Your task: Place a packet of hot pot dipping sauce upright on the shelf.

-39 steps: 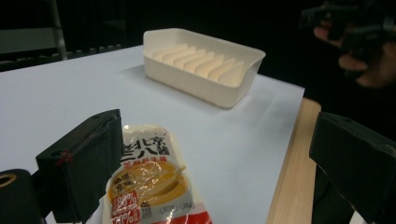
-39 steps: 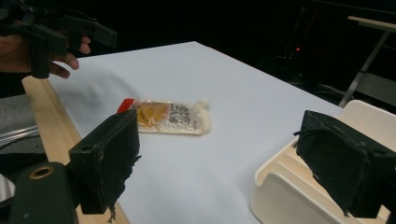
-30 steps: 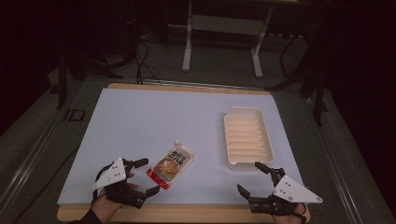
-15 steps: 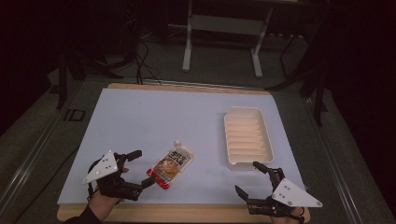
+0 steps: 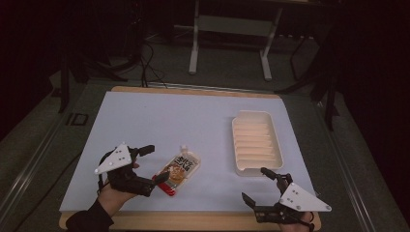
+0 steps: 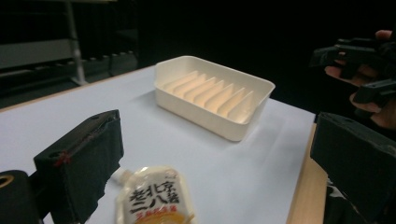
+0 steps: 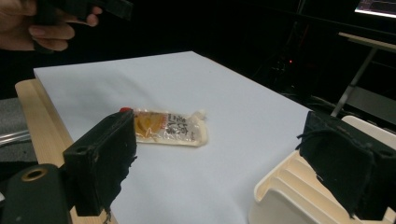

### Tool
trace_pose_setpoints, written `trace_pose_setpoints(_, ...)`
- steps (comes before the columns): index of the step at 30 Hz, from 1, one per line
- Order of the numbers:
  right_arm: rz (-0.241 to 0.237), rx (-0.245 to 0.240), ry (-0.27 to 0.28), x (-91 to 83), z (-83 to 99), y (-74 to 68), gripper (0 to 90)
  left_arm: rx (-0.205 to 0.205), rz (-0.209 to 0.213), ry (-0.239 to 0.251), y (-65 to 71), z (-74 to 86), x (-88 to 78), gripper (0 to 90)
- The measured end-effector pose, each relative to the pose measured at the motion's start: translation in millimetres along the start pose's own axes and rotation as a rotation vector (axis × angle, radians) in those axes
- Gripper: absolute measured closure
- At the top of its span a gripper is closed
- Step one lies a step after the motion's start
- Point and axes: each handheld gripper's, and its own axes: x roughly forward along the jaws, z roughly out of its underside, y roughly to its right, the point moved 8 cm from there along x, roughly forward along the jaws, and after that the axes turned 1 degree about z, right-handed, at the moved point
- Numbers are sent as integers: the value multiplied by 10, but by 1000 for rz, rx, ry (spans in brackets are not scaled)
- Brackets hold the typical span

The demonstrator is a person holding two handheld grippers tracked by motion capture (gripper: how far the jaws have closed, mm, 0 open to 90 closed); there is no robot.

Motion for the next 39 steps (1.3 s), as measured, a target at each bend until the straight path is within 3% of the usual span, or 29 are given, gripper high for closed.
trace_pose_setpoints(4, 1, 28, 20, 2, -21, 7, 106, 12, 12, -32, -32, -25, 122, 31)
trace_pose_setpoints(9, 5, 31, 24, 9, -29, -1, 105, 21, -6, -60, -107, -31, 270, 48)
trace_pose_setpoints(14, 4, 31, 27, 8, -38, -15, 106, 28, -36, -115, -204, 0, 392, 59)
trace_pose_setpoints(16, 8, 34, 26, 7, -34, -5, 106, 27, -68, -126, -258, 12, 437, 60)
trace_pose_setpoints(17, 7, 38, 25, 7, -32, -1, 106, 11, -61, -130, -277, 19, 459, 73)
trace_pose_setpoints(21, 5, 43, 20, 9, -24, 4, 107, 5, -110, -150, -404, 63, 553, 116)
trace_pose_setpoints(27, 0, 44, 20, 6, -19, 7, 108, 2, -130, -214, -558, 237, 698, 169)
trace_pose_setpoints(33, 0, 45, 16, 3, -11, 13, 109, -15, -124, -269, -675, 444, 802, 230)
trace_pose_setpoints(39, -8, 47, 8, 16, 6, 2, 119, -52, -114, -354, -776, 675, 899, 308)
